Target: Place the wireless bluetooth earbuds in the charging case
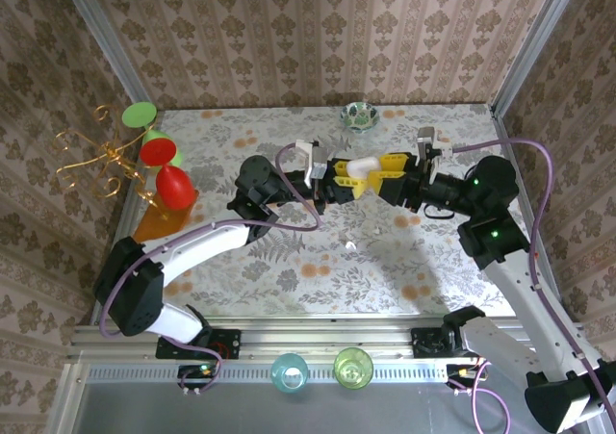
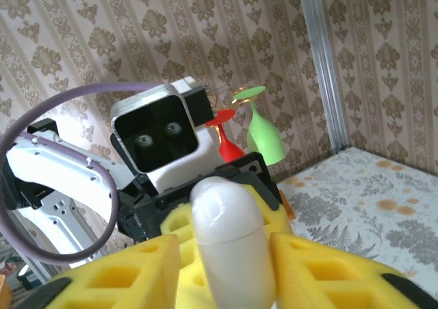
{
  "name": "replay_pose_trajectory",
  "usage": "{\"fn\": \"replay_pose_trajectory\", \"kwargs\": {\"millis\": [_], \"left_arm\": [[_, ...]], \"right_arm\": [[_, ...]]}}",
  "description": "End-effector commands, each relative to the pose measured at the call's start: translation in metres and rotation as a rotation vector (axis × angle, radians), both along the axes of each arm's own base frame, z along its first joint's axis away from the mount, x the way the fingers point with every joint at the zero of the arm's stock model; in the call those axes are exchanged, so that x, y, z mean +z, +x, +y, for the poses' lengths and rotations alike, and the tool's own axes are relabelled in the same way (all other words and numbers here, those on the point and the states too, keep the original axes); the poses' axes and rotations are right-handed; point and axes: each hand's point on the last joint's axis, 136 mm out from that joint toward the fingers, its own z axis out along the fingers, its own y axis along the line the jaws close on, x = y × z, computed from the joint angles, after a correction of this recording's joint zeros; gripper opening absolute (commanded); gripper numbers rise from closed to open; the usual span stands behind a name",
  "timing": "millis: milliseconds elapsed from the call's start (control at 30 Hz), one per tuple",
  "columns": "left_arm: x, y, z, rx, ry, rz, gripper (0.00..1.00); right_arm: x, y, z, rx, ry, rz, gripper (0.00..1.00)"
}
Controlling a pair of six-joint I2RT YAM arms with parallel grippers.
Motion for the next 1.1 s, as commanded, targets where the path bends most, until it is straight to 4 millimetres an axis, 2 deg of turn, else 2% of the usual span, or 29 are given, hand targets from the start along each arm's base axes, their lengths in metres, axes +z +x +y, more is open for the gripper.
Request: {"fn": "replay_pose_trajectory", "kwargs": {"millis": [0,67,133,233,467,533,600,633,733,833,900,1067], "left_arm": [[0.012,-0.007,0.007,-0.021,-0.006,-0.037,0.0],[0.01,-0.009,0.006,-0.039,0.009,-0.029,0.0],[0.01,-0.012,0.006,-0.059,0.019,-0.025,0.0],[0.008,-0.012,0.006,-0.069,0.03,-0.018,0.0],[0.006,-0.014,0.006,-0.078,0.045,-0.015,0.0],[0.006,-0.014,0.006,-0.08,0.046,-0.015,0.0],[0.006,-0.014,0.006,-0.079,0.044,-0.016,0.0],[0.007,-0.013,0.006,-0.074,0.04,-0.017,0.02],[0.011,-0.011,0.008,-0.054,0.014,-0.022,0.3],[0.017,-0.008,0.009,-0.032,-0.026,-0.018,0.47],[0.022,-0.004,0.01,-0.014,-0.072,-0.003,0.52],[0.038,-0.003,0.013,-0.027,-0.157,0.014,0.54]], "right_arm": [[0.011,-0.015,0.005,0.074,-0.012,-0.035,0.28],[0.012,-0.016,0.006,0.082,-0.013,-0.04,0.22],[0.011,-0.019,0.007,0.098,-0.016,-0.046,0.21],[0.009,-0.02,0.009,0.109,-0.023,-0.037,0.29],[0.008,-0.018,0.013,0.13,-0.026,0.004,0.32],[0.007,-0.018,0.014,0.138,-0.029,0.008,0.26],[0.006,-0.019,0.014,0.142,-0.031,0.007,0.14],[0.006,-0.018,0.014,0.141,-0.032,0.007,0.1],[0.006,-0.018,0.013,0.126,-0.027,0.001,0.07],[0.012,-0.016,0.01,0.098,0.003,-0.014,0.06],[0.018,-0.016,0.009,0.094,0.037,-0.022,0.06],[0.027,-0.013,0.006,0.074,0.099,-0.042,0.04]]}}
